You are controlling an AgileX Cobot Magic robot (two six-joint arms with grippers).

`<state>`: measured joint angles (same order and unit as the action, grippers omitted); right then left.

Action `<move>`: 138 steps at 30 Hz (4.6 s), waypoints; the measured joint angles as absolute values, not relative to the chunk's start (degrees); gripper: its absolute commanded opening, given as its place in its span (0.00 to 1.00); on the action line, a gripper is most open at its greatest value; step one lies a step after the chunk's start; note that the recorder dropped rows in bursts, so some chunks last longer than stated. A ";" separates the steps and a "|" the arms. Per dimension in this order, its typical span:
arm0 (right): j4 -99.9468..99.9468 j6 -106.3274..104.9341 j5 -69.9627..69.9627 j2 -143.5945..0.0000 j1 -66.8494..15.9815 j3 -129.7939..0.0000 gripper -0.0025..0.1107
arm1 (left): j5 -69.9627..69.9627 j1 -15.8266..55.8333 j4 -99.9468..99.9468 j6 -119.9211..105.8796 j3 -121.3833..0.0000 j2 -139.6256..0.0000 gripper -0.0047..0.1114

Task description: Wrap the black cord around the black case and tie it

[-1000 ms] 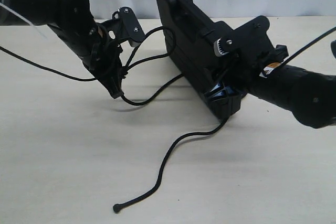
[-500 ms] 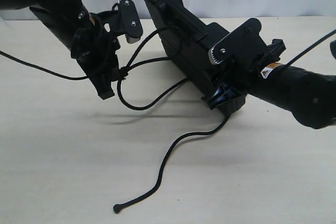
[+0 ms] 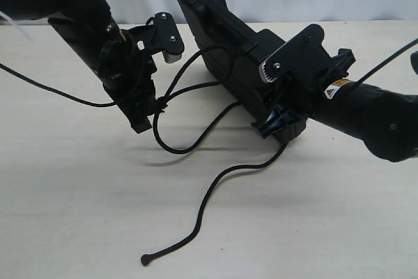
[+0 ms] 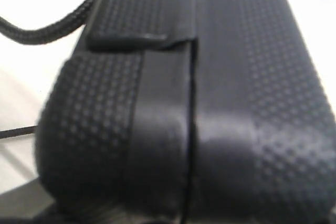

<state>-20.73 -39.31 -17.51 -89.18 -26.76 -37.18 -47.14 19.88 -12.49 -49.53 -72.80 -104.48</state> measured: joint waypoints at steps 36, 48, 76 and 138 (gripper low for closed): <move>-17.92 -39.65 -16.67 -89.14 -26.76 -37.07 0.37 | -42.45 19.88 -23.05 -43.55 -90.38 -113.88 0.04; -17.92 -35.35 -7.68 -82.67 -26.76 -37.07 0.86 | -40.49 19.88 -25.38 -43.55 -90.74 -113.77 0.04; -45.15 -28.36 50.74 -102.83 -5.22 -90.06 0.61 | -39.85 19.88 -25.38 -43.55 -90.74 -113.77 0.04; -54.92 -36.89 52.10 -100.48 -5.83 -91.97 0.06 | -33.80 10.19 -22.69 -56.77 -75.70 -107.04 0.43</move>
<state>-54.92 -36.89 52.10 -100.48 -5.83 -91.97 -33.80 10.19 -22.69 -56.77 -75.70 -107.04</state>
